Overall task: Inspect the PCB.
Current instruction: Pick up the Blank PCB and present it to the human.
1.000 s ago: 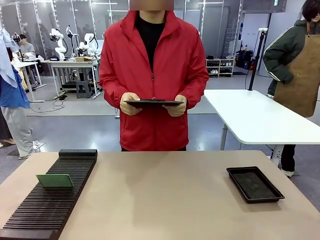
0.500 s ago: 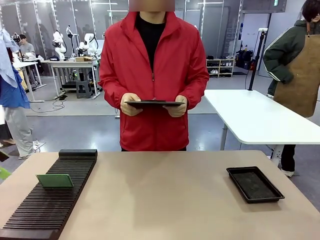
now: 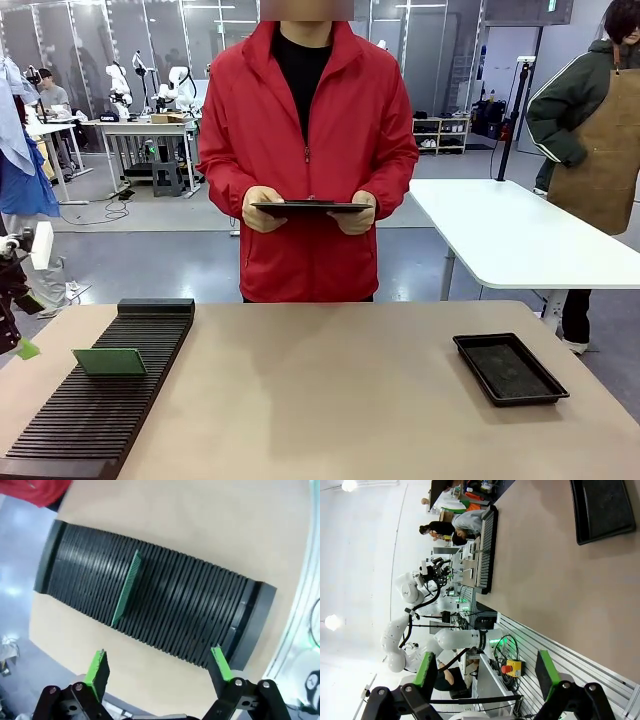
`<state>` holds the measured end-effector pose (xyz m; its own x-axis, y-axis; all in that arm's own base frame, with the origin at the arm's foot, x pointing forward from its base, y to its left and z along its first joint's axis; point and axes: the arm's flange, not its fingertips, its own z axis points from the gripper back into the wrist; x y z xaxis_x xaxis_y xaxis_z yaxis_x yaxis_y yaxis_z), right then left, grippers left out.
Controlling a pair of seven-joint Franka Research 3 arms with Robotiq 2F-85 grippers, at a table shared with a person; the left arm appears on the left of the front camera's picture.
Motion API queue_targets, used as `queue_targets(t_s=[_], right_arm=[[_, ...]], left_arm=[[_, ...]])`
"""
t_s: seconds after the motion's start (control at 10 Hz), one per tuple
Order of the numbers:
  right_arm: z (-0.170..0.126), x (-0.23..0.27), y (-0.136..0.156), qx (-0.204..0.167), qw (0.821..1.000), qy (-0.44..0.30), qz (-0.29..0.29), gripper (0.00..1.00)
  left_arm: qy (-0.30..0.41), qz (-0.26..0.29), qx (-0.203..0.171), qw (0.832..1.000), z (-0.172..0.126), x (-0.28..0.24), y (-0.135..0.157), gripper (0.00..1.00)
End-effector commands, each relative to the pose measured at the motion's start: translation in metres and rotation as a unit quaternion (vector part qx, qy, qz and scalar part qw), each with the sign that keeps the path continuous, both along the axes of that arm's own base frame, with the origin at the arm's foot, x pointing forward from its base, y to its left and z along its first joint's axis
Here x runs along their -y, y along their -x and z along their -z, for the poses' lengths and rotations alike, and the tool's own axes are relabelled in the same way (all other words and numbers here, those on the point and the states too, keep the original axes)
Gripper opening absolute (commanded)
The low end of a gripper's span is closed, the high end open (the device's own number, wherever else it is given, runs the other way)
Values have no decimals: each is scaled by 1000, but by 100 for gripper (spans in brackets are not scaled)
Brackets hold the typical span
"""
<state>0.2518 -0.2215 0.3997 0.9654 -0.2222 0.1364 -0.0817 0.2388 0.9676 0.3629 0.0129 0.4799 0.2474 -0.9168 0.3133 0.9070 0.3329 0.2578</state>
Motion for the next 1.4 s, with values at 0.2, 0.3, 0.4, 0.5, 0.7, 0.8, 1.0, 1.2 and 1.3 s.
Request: queue_targets(t_s=[0.2,0.3,0.4,0.5,0.7,0.8,1.0,1.2,1.3], right_arm=[[-2,0,0,-1,1000,-2,2,100],[-2,0,0,-1,1000,-2,2,100],[-2,0,0,-1,1000,-2,2,100],[-2,0,0,-1,1000,-2,2,100],[-2,0,0,-1,1000,-2,2,100],[-2,0,0,-1,1000,-2,2,100],[-2,0,0,-1,1000,-2,2,100],[-2,0,0,-1,1000,-2,2,100],[-2,0,0,-1,1000,-2,2,100]], left_arm=[[37,-3,2,999,33,0,46,100],[-8,18,-3,1000,5,2,-2,100],[-8,18,-3,1000,5,2,-2,100],[-8,18,-3,1000,5,2,-2,100],[-39,32,-22,999,15,1,-9,100],[-82,66,-20,994,28,7,-18,100],[-95,89,-10,991,44,12,-36,100],[-100,100,-15,990,63,16,-51,100],[-108,93,-23,989,71,17,-59,100]])
